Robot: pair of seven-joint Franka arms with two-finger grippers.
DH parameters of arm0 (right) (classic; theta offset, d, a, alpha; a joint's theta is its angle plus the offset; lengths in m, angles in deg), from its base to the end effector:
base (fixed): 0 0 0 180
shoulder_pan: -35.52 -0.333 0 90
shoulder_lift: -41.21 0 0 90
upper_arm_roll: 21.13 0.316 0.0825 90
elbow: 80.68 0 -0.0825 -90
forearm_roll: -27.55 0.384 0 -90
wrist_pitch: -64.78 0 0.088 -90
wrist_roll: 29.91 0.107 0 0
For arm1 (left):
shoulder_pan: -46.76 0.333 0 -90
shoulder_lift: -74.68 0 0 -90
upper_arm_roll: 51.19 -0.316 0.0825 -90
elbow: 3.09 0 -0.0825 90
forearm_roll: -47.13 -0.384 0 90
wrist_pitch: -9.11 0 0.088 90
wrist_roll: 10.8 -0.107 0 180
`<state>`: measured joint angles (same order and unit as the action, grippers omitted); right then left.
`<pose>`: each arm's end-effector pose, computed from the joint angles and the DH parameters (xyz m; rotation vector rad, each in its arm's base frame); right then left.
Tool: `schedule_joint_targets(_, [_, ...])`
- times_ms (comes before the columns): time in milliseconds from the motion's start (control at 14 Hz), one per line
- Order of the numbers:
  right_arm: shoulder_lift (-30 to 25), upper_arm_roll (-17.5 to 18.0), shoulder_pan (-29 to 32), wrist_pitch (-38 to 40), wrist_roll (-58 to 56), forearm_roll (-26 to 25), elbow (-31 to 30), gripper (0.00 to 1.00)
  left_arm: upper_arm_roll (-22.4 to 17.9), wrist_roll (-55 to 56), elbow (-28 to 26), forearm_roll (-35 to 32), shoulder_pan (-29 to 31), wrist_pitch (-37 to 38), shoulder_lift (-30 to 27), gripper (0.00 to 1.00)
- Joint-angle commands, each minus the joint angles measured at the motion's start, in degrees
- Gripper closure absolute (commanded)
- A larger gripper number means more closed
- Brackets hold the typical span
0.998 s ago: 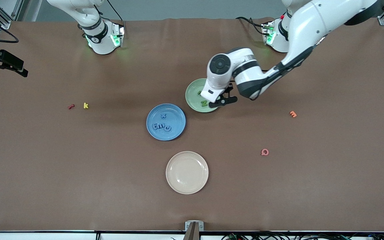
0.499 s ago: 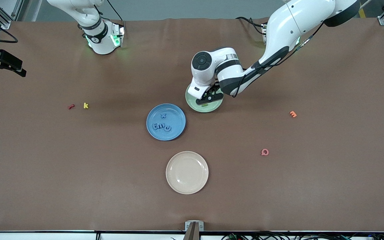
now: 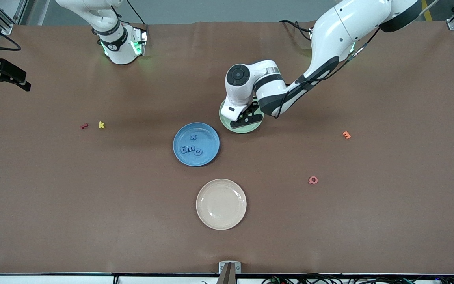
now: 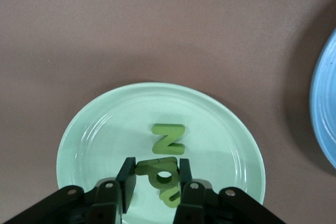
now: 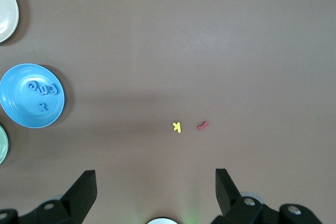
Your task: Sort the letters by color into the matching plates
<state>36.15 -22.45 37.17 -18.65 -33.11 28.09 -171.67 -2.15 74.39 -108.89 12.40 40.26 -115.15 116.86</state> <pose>0.5141 -0.0262 0.6538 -3.1271 -0.0079 0.0672 0.3991 -0.4821 0.2263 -3.0544 -0.3623 0.1438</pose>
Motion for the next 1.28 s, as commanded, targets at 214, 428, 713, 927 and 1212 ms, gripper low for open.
schedule_joint_targets(214, [-1.3,0.1,0.0,-0.7,1.4,-0.1,-0.9,0.0,-0.7,-1.1,0.5,-0.2,-0.6,-0.4,-0.2,0.0])
schedule_joint_targets(428, [-1.3,0.1,0.0,-0.7,1.4,-0.1,-0.9,0.0,-0.7,-0.9,0.6,-0.2,0.0,0.1,-0.6,0.0])
schedule_joint_targets(713, [-1.2,0.1,0.0,-0.7,1.4,-0.1,-0.9,0.0,-0.6,-1.5,1.1,-0.3,1.9,0.1,-1.0,0.01])
schedule_joint_targets(927, [-1.1,0.1,0.0,-0.7,1.4,-0.1,-0.9,0.0,-0.6,-5.7,-1.1,1.0,3.9,0.1,-5.1,0.01])
schedule_joint_targets(1212, [-1.0,0.1,0.0,-0.6,1.4,-0.4,-0.9,0.0,-1.3,-20.1,-2.5,14.0,8.4,-0.4,-13.1,0.01])
